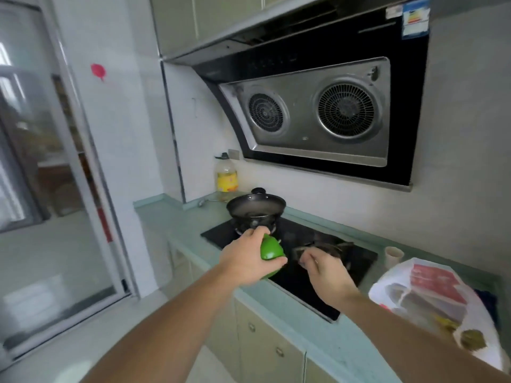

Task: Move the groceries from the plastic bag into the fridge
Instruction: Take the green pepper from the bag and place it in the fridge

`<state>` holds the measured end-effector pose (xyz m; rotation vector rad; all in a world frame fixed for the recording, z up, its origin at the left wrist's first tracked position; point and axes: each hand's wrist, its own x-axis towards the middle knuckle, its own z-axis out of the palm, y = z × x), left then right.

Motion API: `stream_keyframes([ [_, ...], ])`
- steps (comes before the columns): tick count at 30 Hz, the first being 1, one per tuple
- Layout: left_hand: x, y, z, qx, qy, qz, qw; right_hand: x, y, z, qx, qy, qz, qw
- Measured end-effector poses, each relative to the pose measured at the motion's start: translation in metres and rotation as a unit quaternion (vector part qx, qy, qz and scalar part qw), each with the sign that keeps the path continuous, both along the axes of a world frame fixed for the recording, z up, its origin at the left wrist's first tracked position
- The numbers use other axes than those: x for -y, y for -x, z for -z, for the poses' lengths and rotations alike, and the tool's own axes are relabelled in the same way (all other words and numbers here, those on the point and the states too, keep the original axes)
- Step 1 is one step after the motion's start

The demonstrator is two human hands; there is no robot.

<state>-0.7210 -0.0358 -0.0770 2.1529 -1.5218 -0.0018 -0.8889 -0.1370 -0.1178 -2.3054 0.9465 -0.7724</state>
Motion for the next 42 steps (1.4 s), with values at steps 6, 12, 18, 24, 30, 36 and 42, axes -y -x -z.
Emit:
stream_keyframes([
  [6, -0.154, -0.079, -0.002, 0.006, -0.009, -0.116, 0.993, -0.108, -0.103, -0.019, 0.006, 0.015, -0.115, 0.993],
  [12, -0.303, -0.127, -0.009, -0.008, -0.012, -0.260, 0.966, -0.215, -0.191, -0.031, 0.021, 0.065, -0.253, 0.965],
  [18, -0.420, -0.121, -0.039, 0.030, -0.015, -0.422, 0.906, -0.291, -0.247, -0.051, 0.064, 0.039, -0.403, 0.912],
  [24, -0.499, -0.087, -0.066, 0.043, 0.001, -0.556, 0.830, -0.357, -0.280, -0.070, 0.072, 0.041, -0.513, 0.854],
  [30, -0.556, -0.070, -0.076, 0.051, 0.009, -0.618, 0.785, -0.420, -0.297, -0.085, 0.085, 0.046, -0.581, 0.808],
  [36, -0.602, -0.106, -0.080, 0.047, 0.048, -0.631, 0.773, -0.472, -0.338, -0.097, 0.077, 0.071, -0.604, 0.790],
  [42, -0.644, -0.183, -0.084, 0.040, 0.108, -0.600, 0.792, -0.516, -0.411, -0.106, 0.081, 0.054, -0.589, 0.802],
])
